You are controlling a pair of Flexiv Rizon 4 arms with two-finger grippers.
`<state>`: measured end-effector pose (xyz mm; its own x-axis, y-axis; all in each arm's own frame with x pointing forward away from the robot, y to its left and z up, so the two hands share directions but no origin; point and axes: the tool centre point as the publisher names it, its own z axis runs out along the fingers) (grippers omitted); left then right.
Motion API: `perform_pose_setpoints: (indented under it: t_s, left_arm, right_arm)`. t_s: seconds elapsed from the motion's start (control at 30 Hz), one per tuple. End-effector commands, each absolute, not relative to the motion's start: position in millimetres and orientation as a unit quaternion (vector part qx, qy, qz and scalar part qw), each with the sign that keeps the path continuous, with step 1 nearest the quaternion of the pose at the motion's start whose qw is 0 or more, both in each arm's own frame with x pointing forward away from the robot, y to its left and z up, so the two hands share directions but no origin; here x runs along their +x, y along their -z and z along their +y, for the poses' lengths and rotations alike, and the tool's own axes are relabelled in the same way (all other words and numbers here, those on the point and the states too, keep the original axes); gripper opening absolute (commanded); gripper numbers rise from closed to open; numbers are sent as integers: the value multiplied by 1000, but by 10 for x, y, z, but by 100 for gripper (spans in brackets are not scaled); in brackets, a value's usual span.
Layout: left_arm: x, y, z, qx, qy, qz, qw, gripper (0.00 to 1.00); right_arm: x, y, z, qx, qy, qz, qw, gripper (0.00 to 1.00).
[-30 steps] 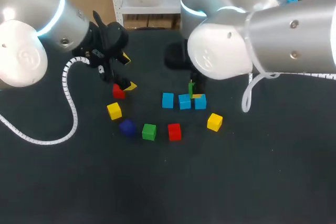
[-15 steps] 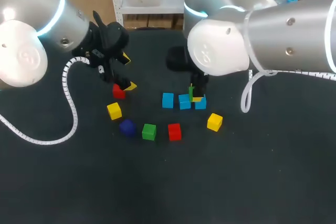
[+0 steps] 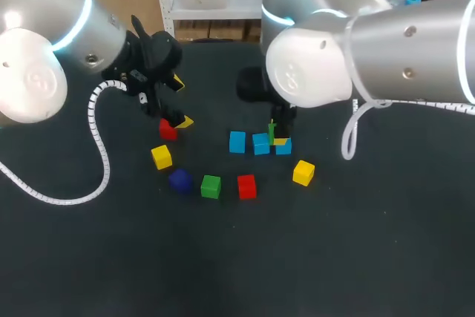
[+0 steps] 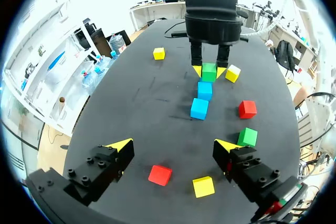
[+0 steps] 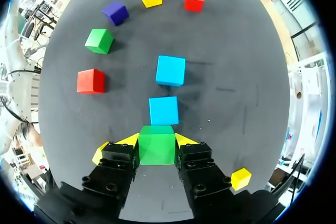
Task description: Place the blue cubes, place green cubes on the blue cubes, place the yellow cubes on the green cubes, then place the red cubes on the yellow cubes, and place purple cube on the red cubes.
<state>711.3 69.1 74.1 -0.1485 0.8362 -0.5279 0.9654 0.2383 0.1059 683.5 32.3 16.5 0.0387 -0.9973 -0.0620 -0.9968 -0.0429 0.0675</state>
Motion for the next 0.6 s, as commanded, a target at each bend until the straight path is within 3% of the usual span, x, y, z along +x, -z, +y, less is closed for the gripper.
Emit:
perform_pose_setpoints:
  t_s: [0.03,0.6]
  left_arm:
    - [7109,-731,708,604,132,744,251,100]
    - [7109,-731,708,604,132,744,251,100]
  right_arm:
    - [6874,-149,333,721,46,-691,6,0]
    - [6892,-161,368,725,44,-687,7,0]
